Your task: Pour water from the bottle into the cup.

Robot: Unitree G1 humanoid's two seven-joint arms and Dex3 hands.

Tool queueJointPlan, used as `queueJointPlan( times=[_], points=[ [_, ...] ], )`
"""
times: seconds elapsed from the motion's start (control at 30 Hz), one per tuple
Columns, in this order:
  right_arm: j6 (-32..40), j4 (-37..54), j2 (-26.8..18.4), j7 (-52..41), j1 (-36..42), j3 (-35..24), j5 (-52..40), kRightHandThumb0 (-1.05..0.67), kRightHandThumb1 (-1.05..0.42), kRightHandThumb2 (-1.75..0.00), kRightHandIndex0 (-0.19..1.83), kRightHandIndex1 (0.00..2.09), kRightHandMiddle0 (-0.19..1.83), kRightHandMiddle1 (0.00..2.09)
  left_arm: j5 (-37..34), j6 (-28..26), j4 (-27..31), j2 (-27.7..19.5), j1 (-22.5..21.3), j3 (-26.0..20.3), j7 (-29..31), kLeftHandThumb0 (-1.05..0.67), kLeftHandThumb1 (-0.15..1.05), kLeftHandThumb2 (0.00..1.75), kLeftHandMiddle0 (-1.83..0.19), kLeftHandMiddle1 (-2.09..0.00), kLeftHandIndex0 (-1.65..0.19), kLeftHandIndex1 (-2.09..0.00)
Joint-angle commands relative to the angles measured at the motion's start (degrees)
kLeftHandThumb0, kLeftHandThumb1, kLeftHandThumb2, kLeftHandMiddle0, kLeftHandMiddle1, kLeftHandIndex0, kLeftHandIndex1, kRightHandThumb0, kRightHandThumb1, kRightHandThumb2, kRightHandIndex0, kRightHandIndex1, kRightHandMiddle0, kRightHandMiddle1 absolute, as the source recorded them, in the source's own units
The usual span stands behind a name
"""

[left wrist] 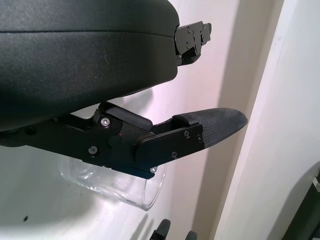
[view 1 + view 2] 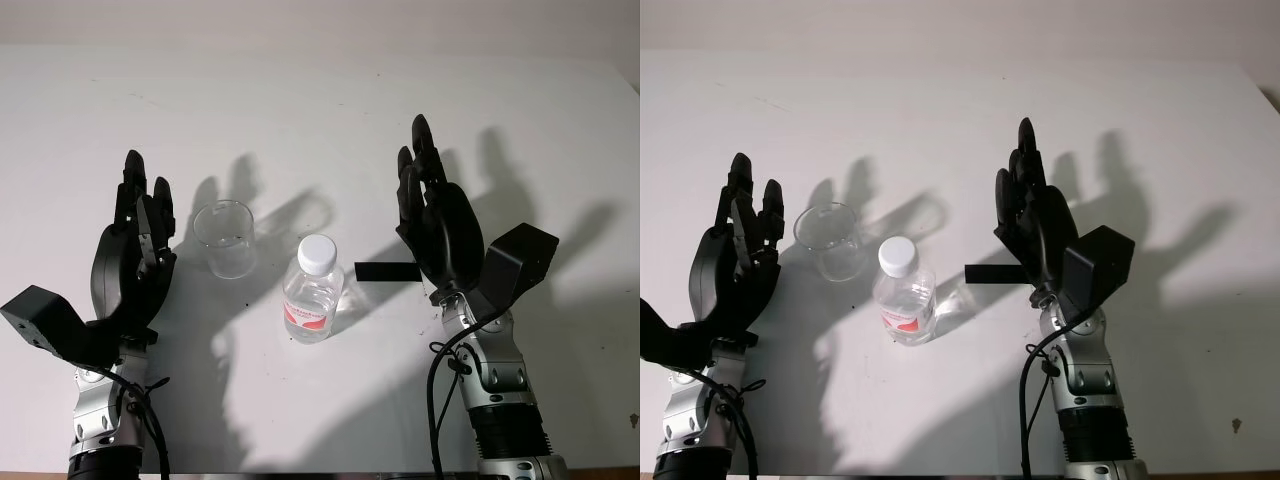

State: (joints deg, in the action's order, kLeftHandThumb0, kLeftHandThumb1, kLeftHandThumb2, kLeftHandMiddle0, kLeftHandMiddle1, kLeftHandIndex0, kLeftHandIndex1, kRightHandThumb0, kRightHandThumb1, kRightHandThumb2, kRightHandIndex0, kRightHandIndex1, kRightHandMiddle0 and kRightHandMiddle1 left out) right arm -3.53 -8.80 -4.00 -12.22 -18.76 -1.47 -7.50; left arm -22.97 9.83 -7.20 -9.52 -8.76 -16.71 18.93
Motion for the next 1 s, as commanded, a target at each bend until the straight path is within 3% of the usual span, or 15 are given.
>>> queueJointPlan(
  times=[0.0, 0.27, 0.37, 0.43, 0.6, 0.8, 0.97],
  points=[
    [0.81, 1.66, -0.45, -0.75, 1.07, 0.16, -0.40, -0.81, -1.05, -0.67, -0.19, 0.00, -0.19, 0.00, -0.58, -0.41, 1.03, 0.43, 1.63, -0.06, 0.12, -0.71, 1.05, 0.66, 0.19, 0.00, 0.19, 0.00],
    [3.30, -1.25, -2.60, -6.24, -0.12, 0.58, -1.51, -0.86, -1.05, -0.67, -0.19, 0.00, -0.19, 0.00, 0.37, -0.88, 0.80, -0.32, 1.44, -0.01, -0.50, -0.69, 1.05, 0.67, 0.19, 0.00, 0.19, 0.00],
    [0.28, -4.19, -4.92, -12.33, -0.84, 0.17, -3.14, -0.88, -1.05, -0.64, -0.19, 0.00, -0.19, 0.00, 0.41, -0.96, 0.55, -0.15, 1.01, 0.08, -0.80, -0.69, 1.05, 0.67, 0.19, 0.00, 0.19, 0.00],
    [-1.65, -6.81, -6.55, -18.15, -1.64, -0.90, -5.86, -0.89, -1.05, -0.55, -0.19, 0.00, -0.19, 0.00, 0.09, -0.83, 0.17, 0.12, 0.64, 0.12, -0.65, -0.69, 1.05, 0.67, 0.19, 0.00, 0.19, 0.00],
    [-3.71, -9.04, -10.95, -30.11, -1.82, -3.31, -11.24, -0.99, -1.03, -0.13, -0.19, 0.00, -0.19, 0.00, 0.17, -0.37, -0.64, 0.56, -0.18, 0.34, -0.70, -0.69, 1.05, 0.66, 0.19, 0.00, 0.19, 0.00],
    [-10.08, -8.98, -16.36, -37.77, -0.16, -2.77, -9.53, -0.98, -1.02, -0.07, -0.19, 0.00, -0.19, 0.00, -0.10, 0.00, -1.90, 0.38, -1.40, 0.07, -0.25, -0.70, 1.05, 0.66, 0.19, 0.00, 0.19, 0.00],
    [-8.48, -3.97, -17.90, -40.76, 2.87, -1.13, -10.24, -0.90, -0.96, -0.04, -0.19, 0.00, -0.19, 0.00, 0.37, -0.11, -2.20, -0.13, -2.26, -0.10, -0.62, -0.71, 1.05, 0.66, 0.19, 0.00, 0.19, 0.00]
  ],
)
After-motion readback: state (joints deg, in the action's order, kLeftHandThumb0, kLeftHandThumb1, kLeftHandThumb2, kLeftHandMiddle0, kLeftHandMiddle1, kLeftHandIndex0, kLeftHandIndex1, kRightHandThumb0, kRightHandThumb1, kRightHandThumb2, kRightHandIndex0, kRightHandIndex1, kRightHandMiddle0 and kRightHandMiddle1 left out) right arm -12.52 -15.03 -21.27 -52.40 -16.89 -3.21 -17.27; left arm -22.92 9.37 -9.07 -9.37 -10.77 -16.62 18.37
